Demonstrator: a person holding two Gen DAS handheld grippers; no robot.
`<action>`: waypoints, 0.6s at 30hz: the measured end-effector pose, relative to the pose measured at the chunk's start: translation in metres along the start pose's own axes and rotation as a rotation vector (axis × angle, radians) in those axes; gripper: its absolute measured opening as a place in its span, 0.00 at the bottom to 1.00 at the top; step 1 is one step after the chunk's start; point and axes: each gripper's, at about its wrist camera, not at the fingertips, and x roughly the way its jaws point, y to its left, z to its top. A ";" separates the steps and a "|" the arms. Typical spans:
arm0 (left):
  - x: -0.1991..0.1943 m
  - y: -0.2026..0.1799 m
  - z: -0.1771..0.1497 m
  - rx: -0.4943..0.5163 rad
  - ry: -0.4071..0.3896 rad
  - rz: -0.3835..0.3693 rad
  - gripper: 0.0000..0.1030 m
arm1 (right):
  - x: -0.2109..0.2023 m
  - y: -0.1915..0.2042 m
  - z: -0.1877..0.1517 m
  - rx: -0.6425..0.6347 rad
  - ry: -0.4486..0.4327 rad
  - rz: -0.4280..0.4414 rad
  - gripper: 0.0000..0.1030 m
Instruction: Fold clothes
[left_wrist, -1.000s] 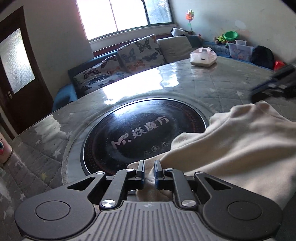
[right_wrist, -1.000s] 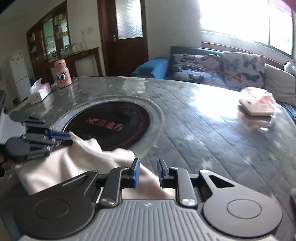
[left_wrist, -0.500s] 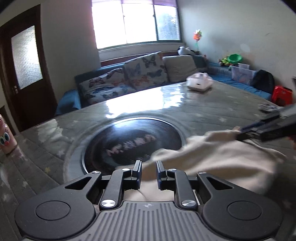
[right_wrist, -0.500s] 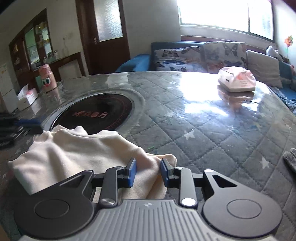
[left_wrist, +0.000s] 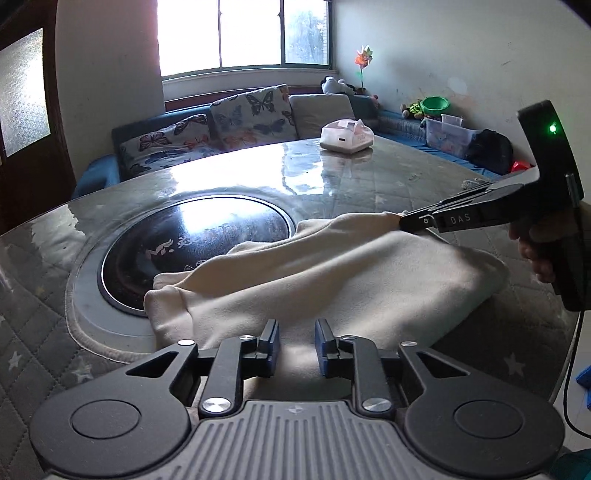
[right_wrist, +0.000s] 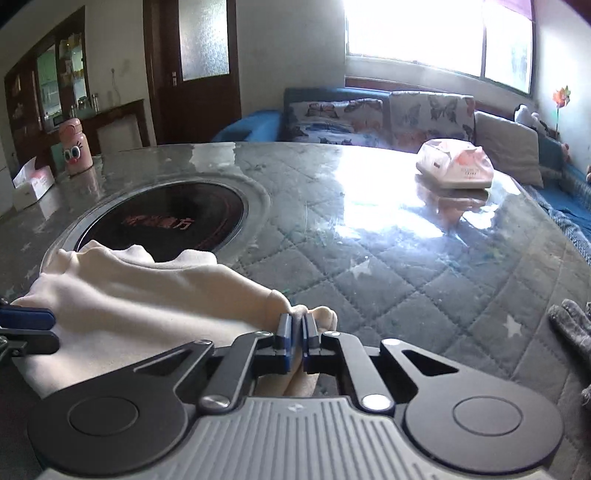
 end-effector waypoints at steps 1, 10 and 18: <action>-0.002 0.001 0.000 -0.002 -0.006 0.002 0.32 | -0.003 0.000 0.003 0.005 -0.007 0.000 0.11; -0.011 -0.004 -0.003 -0.016 -0.032 -0.020 0.42 | -0.012 0.049 0.032 -0.123 -0.019 0.182 0.20; -0.011 -0.002 -0.008 -0.042 -0.026 -0.031 0.57 | 0.023 0.087 0.035 -0.170 0.044 0.256 0.24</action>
